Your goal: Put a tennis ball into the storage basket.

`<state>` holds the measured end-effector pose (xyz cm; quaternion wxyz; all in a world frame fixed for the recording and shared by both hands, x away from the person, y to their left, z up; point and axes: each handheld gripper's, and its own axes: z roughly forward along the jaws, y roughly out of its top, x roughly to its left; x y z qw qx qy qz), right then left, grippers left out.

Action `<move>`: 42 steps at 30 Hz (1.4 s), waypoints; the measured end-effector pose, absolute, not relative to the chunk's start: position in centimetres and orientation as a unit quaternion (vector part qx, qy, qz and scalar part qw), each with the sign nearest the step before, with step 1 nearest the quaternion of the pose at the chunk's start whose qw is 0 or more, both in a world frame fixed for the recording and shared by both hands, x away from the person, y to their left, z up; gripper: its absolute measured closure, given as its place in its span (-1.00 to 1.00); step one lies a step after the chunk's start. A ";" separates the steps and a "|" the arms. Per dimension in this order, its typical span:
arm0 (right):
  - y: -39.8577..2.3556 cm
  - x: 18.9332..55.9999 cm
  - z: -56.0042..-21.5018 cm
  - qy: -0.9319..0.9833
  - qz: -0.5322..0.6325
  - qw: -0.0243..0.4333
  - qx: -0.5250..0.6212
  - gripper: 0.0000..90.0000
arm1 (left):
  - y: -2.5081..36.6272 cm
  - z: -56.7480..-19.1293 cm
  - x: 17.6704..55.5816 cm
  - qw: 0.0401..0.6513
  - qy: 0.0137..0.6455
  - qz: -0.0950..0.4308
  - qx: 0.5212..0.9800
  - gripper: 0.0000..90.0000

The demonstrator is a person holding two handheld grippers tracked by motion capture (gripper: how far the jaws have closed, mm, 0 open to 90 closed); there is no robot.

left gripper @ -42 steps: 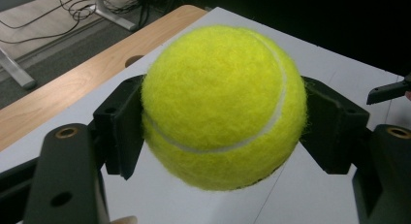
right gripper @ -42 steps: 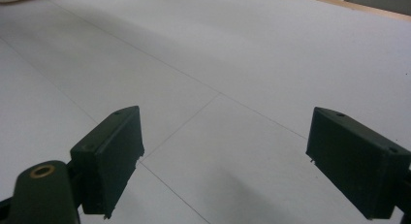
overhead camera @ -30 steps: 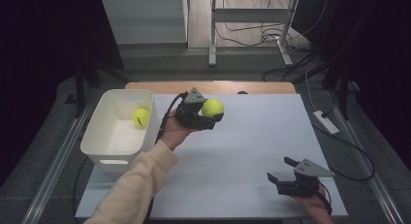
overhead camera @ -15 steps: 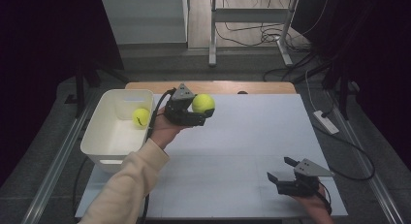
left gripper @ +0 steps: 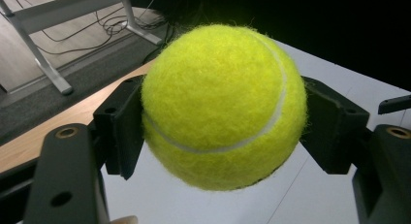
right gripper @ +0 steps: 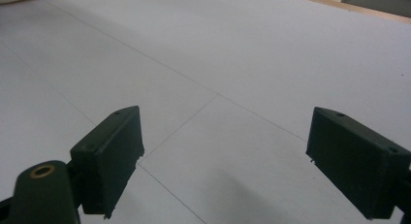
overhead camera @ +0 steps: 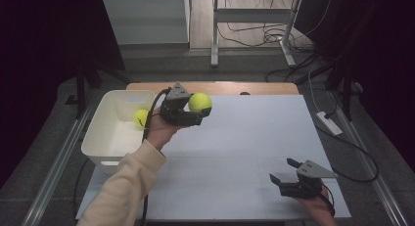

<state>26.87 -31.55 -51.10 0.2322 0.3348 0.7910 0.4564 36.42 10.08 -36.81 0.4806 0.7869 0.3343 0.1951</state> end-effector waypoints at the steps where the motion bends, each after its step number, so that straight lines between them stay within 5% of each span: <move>1: -31.5 26.9 -51.1 0.791 0.456 0.232 0.335 -0.71 | 10.2 -36.8 36.4 0.481 0.335 0.196 0.786 -0.41; 42: -31.5 26.9 -51.1 0.790 0.458 0.234 0.333 -0.71 | 14.0 -35.7 35.4 0.483 0.357 0.219 0.769 -0.41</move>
